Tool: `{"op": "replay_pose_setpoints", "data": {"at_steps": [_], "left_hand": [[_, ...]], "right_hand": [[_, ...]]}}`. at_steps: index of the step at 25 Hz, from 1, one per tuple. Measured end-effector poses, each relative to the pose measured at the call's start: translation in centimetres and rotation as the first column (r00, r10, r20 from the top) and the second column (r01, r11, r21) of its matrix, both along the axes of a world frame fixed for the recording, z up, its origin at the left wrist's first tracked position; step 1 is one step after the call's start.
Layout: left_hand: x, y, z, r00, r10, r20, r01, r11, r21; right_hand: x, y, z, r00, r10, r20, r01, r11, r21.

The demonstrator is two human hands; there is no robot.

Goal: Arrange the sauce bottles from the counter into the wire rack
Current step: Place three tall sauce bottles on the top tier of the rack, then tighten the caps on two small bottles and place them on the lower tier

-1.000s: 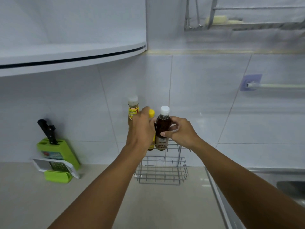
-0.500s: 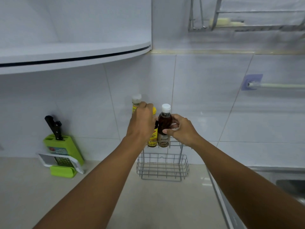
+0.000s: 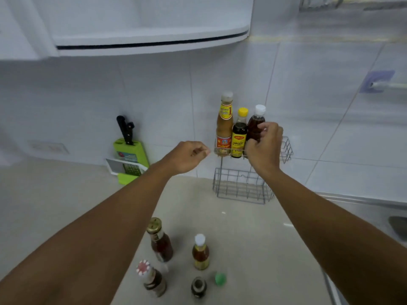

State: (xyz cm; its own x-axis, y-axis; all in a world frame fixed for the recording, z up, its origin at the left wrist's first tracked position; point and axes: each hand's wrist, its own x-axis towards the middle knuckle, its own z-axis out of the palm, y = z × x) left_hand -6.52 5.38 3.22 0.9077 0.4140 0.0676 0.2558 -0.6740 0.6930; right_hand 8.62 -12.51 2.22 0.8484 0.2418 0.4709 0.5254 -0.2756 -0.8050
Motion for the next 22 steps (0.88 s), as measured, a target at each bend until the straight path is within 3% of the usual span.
{"op": "replay_pose_setpoints", "data": {"at_steps": [2, 4, 6, 9, 10, 12, 14, 16, 22], "left_hand": [[-4.0, 1.8, -1.8, 0.992, 0.076, -0.102, -0.089, 0.988, -0.126], [-7.4, 3.1, -4.0, 0.970, 0.146, -0.194, -0.201, 0.930, -0.307], [-10.9, 3.9, -6.5, 0.939, 0.196, -0.281, -0.310, 0.836, -0.453], [-16.6, 4.9, -10.7, 0.925, 0.170, -0.341, -0.351, 0.728, -0.589], [-18.1, 5.1, -12.1, 0.928, 0.140, -0.346, -0.330, 0.738, -0.589], [-20.1, 4.9, -14.4, 0.920, 0.068, -0.386, -0.261, 0.840, -0.476], [-20.9, 3.8, -16.0, 0.915, 0.001, -0.404, -0.187, 0.887, -0.422], [-21.1, 3.2, -17.8, 0.935, -0.041, -0.353, -0.134, 0.880, -0.456], [-20.8, 2.1, -20.0, 0.985, 0.026, -0.171, -0.106, 0.873, -0.476]], "right_hand": [[-3.3, 1.4, -1.0, 0.990, 0.135, 0.050, -0.133, 0.990, -0.056], [-6.5, 3.0, -2.4, 0.929, 0.369, -0.040, -0.370, 0.912, -0.176], [-10.1, 4.3, -3.8, 0.791, 0.552, -0.263, -0.612, 0.712, -0.346], [-15.8, 6.1, -6.1, 0.607, 0.626, -0.490, -0.784, 0.372, -0.497], [-17.2, 6.6, -6.8, 0.579, 0.627, -0.520, -0.796, 0.299, -0.526], [-19.6, 7.7, -8.3, 0.568, 0.618, -0.543, -0.780, 0.195, -0.594], [-21.1, 8.3, -9.5, 0.591, 0.617, -0.519, -0.753, 0.194, -0.629], [-22.1, 8.8, -10.5, 0.627, 0.618, -0.474, -0.738, 0.278, -0.615], [-22.3, 8.8, -11.2, 0.714, 0.562, -0.417, -0.683, 0.430, -0.590]]}}
